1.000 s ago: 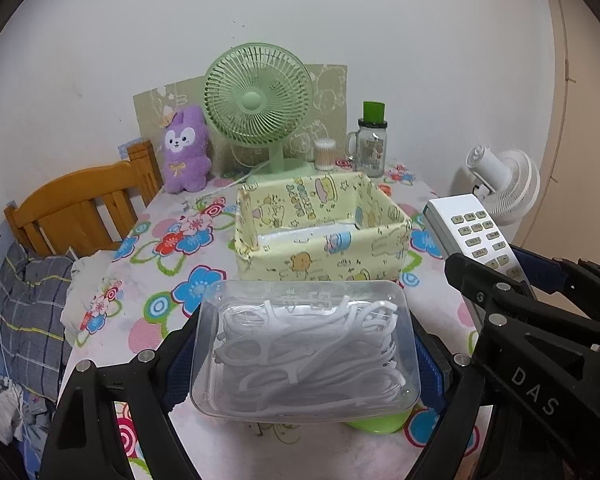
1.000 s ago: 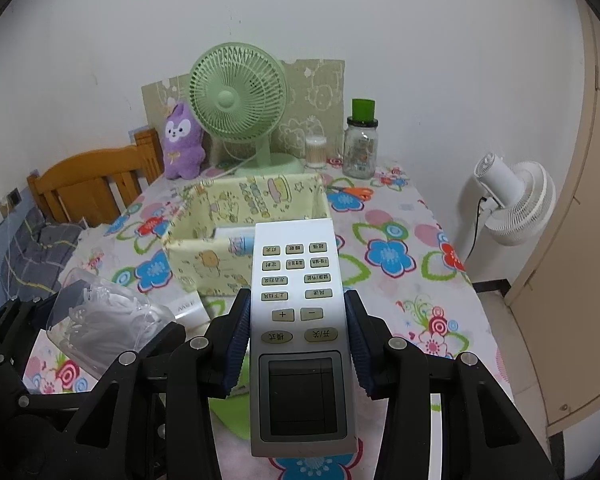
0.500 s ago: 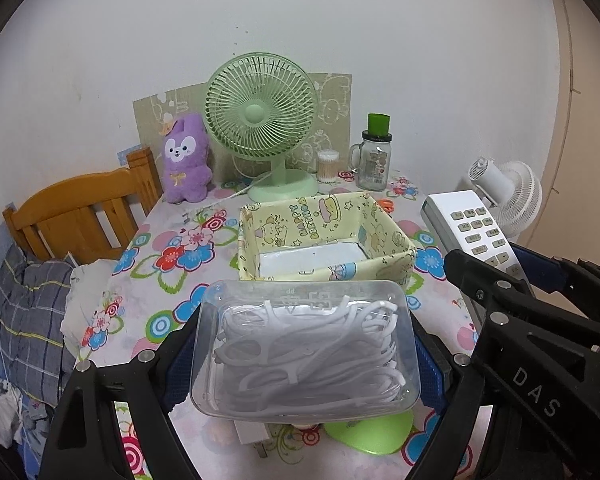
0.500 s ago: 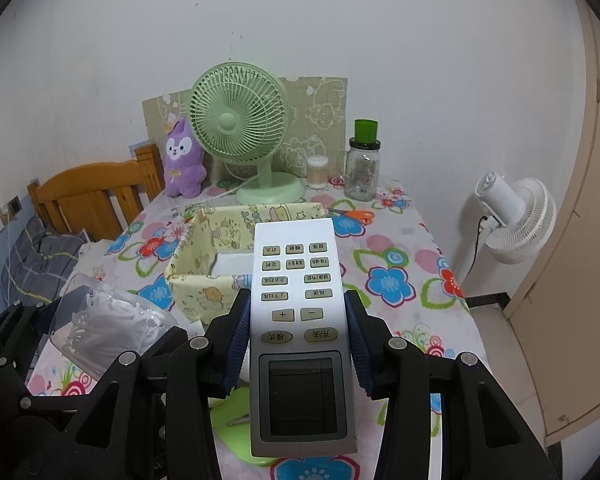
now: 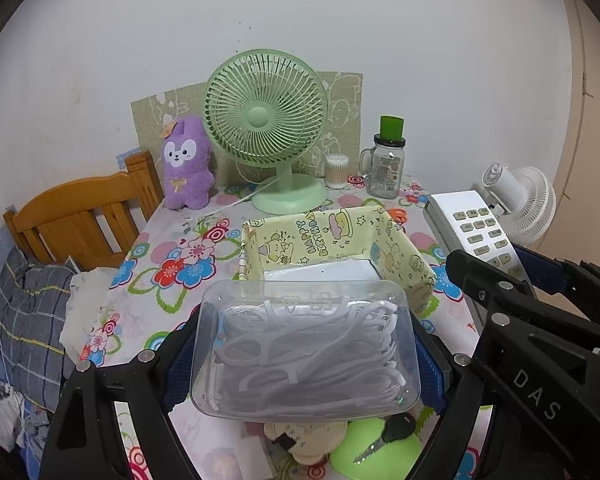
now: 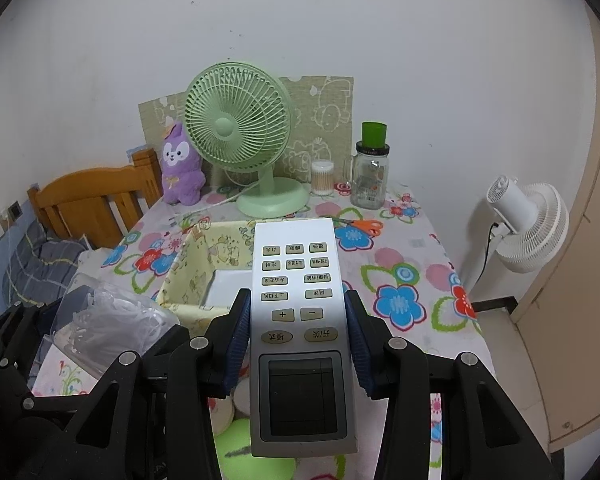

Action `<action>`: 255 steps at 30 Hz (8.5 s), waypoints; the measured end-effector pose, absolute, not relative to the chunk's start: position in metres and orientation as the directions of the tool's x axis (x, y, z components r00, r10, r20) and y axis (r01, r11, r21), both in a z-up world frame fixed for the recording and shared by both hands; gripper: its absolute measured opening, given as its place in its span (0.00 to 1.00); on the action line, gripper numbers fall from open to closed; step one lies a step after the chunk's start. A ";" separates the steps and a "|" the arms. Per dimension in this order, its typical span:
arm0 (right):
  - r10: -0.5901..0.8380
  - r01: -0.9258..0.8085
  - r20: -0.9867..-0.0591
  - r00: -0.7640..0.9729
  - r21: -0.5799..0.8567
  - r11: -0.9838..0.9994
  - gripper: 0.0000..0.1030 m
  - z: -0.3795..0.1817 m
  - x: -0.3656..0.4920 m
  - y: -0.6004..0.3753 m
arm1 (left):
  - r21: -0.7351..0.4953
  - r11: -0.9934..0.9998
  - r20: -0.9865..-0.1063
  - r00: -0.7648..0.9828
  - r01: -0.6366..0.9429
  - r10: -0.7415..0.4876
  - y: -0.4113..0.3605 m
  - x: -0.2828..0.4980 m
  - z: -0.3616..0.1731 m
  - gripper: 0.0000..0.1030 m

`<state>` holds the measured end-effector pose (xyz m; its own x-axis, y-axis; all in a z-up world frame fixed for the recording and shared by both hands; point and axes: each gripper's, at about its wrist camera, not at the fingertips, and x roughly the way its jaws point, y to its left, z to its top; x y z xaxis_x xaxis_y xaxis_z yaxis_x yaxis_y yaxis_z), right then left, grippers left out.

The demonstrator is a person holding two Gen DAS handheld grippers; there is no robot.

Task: Organize rigid objects
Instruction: 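Carry the floss tray and white remote over the yellow fabric box with both grippers, then lower the floss tray and remote into the box and open both grippers, then reach the left gripper to the cartoon mirror while the right gripper grasps the white round case, then lift the cartoon mirror with the left gripper while the right gripper lifts the white case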

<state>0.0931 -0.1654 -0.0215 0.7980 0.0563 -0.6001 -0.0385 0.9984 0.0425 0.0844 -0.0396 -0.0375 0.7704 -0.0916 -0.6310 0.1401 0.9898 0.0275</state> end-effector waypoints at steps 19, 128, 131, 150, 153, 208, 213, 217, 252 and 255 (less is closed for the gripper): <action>0.038 -0.018 -0.637 0.770 0.039 0.999 0.47 -0.035 0.165 -0.172 | 0.020 0.987 -0.664 0.740 0.162 -0.108 -0.045 0.159 -0.052 0.86; 0.069 -0.065 -0.621 0.781 0.029 0.997 0.88 -0.032 0.049 -0.152 | 0.021 0.972 -0.632 0.756 0.234 -0.169 -0.040 0.037 -0.051 1.00; 0.093 -0.077 -0.633 0.769 0.054 0.996 0.88 -0.036 0.047 -0.154 | 0.036 0.971 -0.626 0.763 0.238 -0.164 -0.041 0.032 -0.054 1.00; 0.051 -0.081 -0.642 0.765 -0.018 0.997 0.88 -0.083 0.045 -0.146 | 0.033 0.976 -0.692 0.710 0.217 -0.135 -0.027 0.035 -0.106 1.00; 0.051 -0.088 -0.648 0.760 -0.025 0.996 0.87 -0.090 0.044 -0.144 | 0.014 0.977 -0.704 0.696 0.212 -0.141 -0.022 0.037 -0.114 1.00; 0.077 -0.071 -0.798 0.598 0.043 0.997 0.84 -0.171 0.116 -0.137 | -0.079 0.978 -0.791 0.585 0.193 -0.180 -0.018 0.090 -0.182 0.81; 0.065 -0.083 -0.801 0.595 0.019 0.996 0.79 -0.177 0.122 -0.128 | -0.053 0.980 -0.793 0.588 0.193 -0.158 -0.019 0.092 -0.184 0.81; 0.055 -0.079 -0.815 0.577 0.012 0.997 0.67 -0.184 0.126 -0.124 | -0.016 0.981 -0.794 0.595 0.191 -0.128 -0.024 0.091 -0.188 0.83; 0.064 -0.036 -0.749 0.660 0.053 0.998 0.55 -0.143 0.086 -0.149 | 0.010 0.977 -0.727 0.673 0.213 -0.139 -0.045 0.058 -0.147 0.81; 0.064 -0.034 -0.740 0.670 0.055 0.998 0.55 -0.137 0.082 -0.150 | 0.018 0.976 -0.717 0.684 0.216 -0.138 -0.046 0.054 -0.141 0.81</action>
<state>0.0820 -0.1504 -0.1371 0.6698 0.0640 -0.7398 -0.0342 0.9979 0.0554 0.0545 -0.0462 -0.1406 0.6835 -0.1379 -0.7168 0.2159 0.9762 0.0181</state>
